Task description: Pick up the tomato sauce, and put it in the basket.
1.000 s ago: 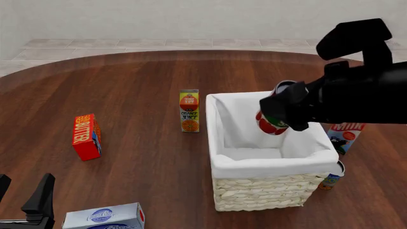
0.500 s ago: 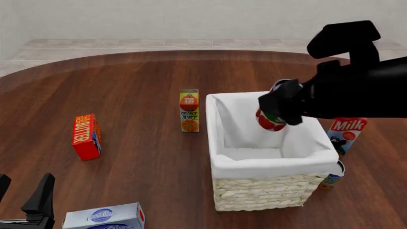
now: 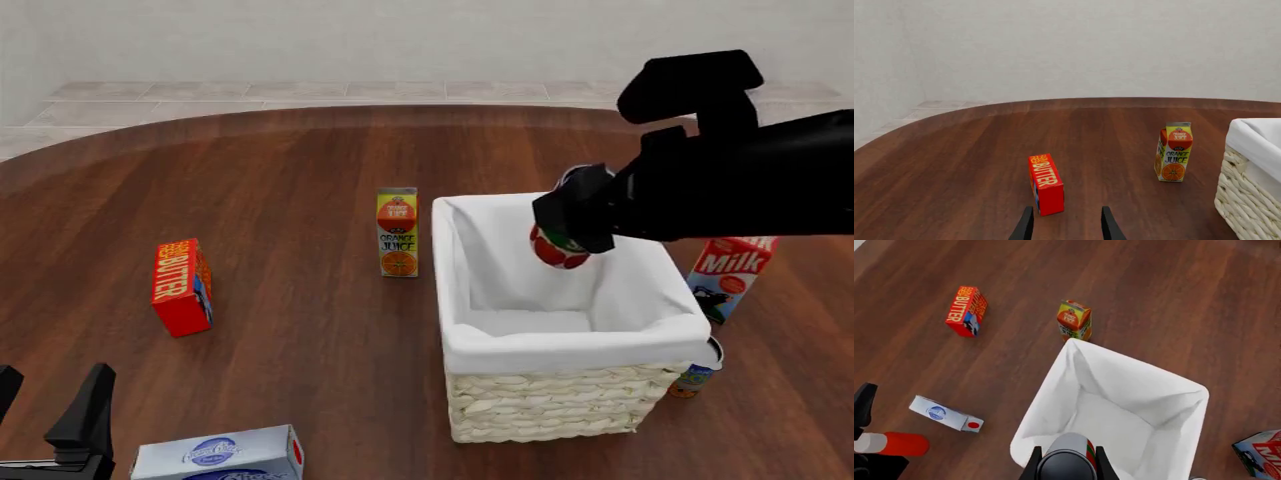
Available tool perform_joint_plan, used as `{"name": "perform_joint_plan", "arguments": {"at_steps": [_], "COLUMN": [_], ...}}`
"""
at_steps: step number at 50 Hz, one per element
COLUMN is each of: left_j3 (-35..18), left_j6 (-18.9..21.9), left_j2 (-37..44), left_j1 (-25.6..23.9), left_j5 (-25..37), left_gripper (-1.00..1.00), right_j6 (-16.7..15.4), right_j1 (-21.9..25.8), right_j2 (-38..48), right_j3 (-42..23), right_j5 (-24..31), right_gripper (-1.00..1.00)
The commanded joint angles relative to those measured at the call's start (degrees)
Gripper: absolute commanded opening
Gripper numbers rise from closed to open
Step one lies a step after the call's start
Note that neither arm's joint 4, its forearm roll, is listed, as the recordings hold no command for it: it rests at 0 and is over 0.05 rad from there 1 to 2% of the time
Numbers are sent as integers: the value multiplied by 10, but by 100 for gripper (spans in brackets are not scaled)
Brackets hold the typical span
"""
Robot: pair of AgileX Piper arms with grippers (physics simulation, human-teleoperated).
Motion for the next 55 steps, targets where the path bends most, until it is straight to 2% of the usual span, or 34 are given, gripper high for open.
{"name": "perform_joint_plan", "arguments": {"at_steps": [1,25,55], "left_j3": [0,0,0], "left_j6": [0,-1,0], "left_j2": [0,0,0], "left_j1": [0,-1,0], "left_j5": [0,0,0], "left_gripper": [100,100,100], "right_j6": [6,1,1], "right_j1": [-9,-25,-45], "right_j2": [16,62,90], "right_j3": [-1,-4,14], "right_j5": [-15,-50,-68], "right_gripper": [-100,-100,-100]}}
